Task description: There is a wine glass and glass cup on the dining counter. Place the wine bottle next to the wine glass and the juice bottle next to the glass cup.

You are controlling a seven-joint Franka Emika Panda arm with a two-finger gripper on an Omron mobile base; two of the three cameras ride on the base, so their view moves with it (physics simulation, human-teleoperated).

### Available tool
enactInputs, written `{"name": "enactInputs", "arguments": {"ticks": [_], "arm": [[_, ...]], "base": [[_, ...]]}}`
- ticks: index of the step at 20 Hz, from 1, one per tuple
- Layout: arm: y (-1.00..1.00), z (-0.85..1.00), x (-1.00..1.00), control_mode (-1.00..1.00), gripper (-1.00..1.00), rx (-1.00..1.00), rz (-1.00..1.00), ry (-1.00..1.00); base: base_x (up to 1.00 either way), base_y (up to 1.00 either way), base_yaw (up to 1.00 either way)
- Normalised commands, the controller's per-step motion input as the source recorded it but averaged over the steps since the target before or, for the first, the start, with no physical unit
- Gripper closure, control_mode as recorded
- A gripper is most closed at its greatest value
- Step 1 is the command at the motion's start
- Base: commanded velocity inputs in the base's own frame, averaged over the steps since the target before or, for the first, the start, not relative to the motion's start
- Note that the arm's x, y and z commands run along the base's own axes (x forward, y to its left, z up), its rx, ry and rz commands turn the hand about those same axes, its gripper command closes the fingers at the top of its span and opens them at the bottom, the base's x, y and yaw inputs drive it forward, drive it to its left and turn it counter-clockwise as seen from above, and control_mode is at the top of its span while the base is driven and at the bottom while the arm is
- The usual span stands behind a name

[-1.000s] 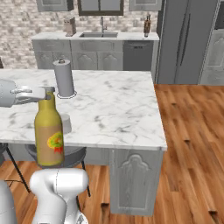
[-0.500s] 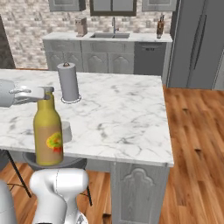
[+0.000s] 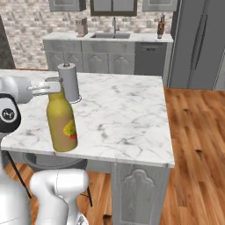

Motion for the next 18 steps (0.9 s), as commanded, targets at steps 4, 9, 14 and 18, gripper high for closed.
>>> {"name": "enactInputs", "arguments": {"ticks": [4, 9, 14, 18], "arm": [[-0.51, -0.41, 0.91, -1.00, 1.00, 0.00, 0.23, -0.13], [0.06, -0.45, 0.84, -1.00, 1.00, 0.00, 0.01, 0.03], [0.26, -0.19, 0.41, -1.00, 1.00, 0.00, 0.00, 0.06], [0.32, -0.49, 0.29, -1.00, 1.00, 0.01, 0.00, 0.09]], "base": [[0.00, 0.00, 0.00], [0.00, 0.00, 0.00], [0.00, 0.00, 0.00], [0.00, 0.00, 0.00]]}}
